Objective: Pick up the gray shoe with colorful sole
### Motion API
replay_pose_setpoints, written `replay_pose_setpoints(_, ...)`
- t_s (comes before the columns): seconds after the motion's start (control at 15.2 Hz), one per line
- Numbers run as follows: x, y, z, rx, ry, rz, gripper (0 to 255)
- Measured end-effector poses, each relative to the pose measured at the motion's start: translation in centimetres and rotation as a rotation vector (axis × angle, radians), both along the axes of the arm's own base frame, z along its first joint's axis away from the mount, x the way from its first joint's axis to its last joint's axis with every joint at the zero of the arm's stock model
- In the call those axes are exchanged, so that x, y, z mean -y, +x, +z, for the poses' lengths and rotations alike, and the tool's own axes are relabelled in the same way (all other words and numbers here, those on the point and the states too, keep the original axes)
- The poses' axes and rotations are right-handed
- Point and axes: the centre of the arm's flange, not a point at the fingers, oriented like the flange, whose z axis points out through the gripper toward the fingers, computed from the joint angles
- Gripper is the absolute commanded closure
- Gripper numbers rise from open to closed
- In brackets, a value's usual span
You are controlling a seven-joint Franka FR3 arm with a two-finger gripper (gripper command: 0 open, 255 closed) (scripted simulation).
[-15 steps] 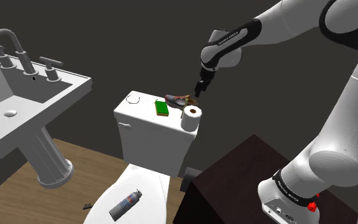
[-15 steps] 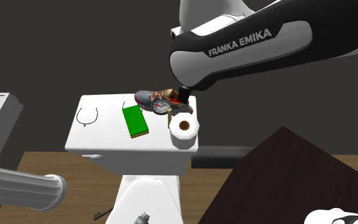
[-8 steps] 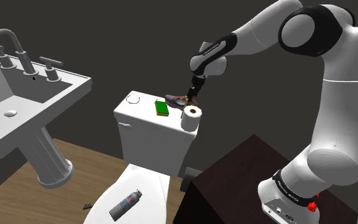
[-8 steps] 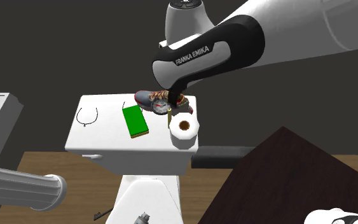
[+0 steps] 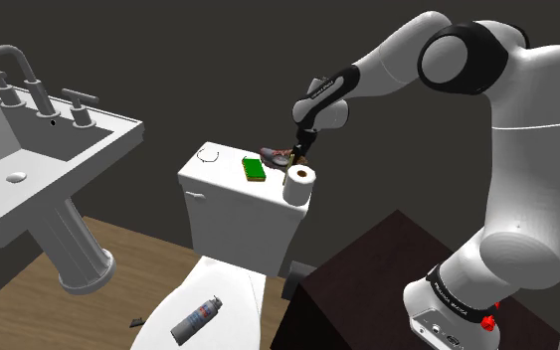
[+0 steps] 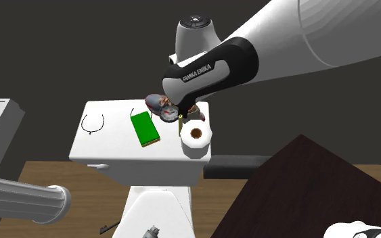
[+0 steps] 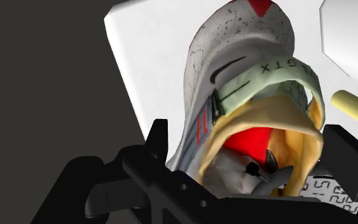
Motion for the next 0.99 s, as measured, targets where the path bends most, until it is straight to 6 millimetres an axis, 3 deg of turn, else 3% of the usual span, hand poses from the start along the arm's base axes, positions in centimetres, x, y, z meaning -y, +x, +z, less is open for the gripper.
replay_pose_setpoints(0.66,0.0,0.1,0.0,0.004,0.000,0.000,255)
replay_pose_setpoints(0.99,0.1,-0.2,1.7,-0.002,0.000,0.000,255)
